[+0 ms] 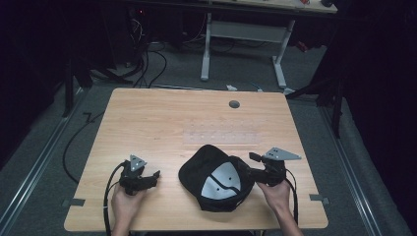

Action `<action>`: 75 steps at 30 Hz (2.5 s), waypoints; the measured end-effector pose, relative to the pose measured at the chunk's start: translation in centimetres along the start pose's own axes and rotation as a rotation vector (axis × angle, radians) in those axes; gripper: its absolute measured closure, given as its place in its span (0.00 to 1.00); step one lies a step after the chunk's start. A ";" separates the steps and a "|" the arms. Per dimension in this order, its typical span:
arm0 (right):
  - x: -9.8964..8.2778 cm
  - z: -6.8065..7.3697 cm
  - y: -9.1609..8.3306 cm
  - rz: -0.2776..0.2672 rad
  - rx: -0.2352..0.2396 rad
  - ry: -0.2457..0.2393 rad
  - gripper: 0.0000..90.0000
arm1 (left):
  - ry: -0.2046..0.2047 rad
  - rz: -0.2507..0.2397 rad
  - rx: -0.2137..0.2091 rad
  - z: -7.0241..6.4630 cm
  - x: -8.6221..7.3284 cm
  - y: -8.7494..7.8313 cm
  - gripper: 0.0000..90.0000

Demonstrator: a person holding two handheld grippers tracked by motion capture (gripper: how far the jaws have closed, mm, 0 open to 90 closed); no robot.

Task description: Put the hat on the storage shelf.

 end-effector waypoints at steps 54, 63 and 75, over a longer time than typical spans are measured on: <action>-1.1 1.3 4.9 0.133 0.030 -0.084 0.88 | -0.001 0.000 -0.001 0.0 0.0 0.0 0.30; -0.8 0.8 4.0 0.125 0.013 -0.058 0.89 | 0.002 0.003 0.000 0.0 0.0 0.0 0.29; -0.2 -0.3 2.2 0.107 -0.016 -0.004 0.89 | 0.002 0.001 -0.039 -1.4 0.1 -0.3 0.30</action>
Point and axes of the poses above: each handheld gripper's, and its own axes: y roughly forward along the jaws, x roughly out of its top, z roughly to its left, the point moved 4 cm from there along y, roughly forward along the jaws, and after that the axes turned 11 degrees about -x, right-handed, at the moved point
